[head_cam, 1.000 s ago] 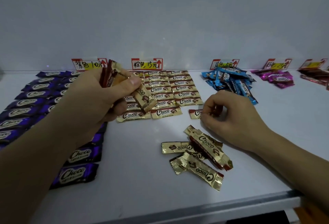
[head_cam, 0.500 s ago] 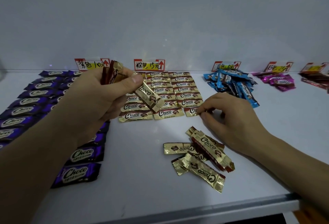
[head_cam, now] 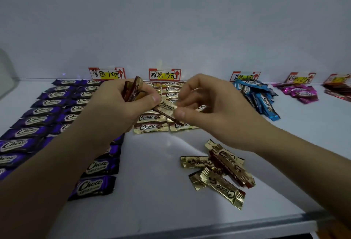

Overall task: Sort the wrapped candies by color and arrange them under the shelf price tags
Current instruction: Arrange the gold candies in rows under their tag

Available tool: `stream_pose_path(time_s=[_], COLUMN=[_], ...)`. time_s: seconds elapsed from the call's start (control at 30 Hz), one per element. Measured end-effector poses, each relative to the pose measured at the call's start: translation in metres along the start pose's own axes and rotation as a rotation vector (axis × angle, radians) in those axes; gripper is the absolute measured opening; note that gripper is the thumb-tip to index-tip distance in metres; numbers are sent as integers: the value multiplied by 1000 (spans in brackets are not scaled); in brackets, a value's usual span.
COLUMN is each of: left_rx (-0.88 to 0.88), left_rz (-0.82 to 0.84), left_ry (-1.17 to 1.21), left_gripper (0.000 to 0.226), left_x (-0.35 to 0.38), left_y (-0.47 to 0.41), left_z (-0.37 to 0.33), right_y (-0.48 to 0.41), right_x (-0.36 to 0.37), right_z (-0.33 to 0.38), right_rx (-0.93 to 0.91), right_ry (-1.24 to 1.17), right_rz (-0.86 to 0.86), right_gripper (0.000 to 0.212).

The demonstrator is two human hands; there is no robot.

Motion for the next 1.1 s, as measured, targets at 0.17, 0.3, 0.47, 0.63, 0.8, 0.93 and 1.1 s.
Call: stream_pose_path(time_s=[0.17,0.3,0.47,0.63,0.8,0.93,1.1], left_rx=[-107,-306,-313,-287,-241,-182,-145], left_rz=[-116,-108,33,71,26,11,24], left_ry=[108,564,732,711,638,584,482], left_gripper=[13,22,36,31,37,20,21], left_x=[-28,-45,-35,-34,-39,-41,-41], left_y=[-9,-14,-11,-12,-11,-10,-10], left_z=[7,27,25,23,20,15,14], right_y=[-7,13,17,17,11,8,7], right_x=[2,50,74,81,84,86,72], right_z=[14,18,-4,-2,-4,-4,-1], right_rx=[-152,-417,-338,-364,-356,-362,-335], right_ry=[202,659,720,719,715,728,679], right_rz=[-96,102,241,165,146,155,98], right_gripper=[20,14,14,23,24,21,16])
Point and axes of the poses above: each hand's wrist, its own y-axis away from the middle knuckle, its own x-axis out of the palm, z = x × y, the point moved 9 cm from there along -y, towards the middle knuckle, and after that the axes turned 8 degrees about -y, right-handed, at the moved point
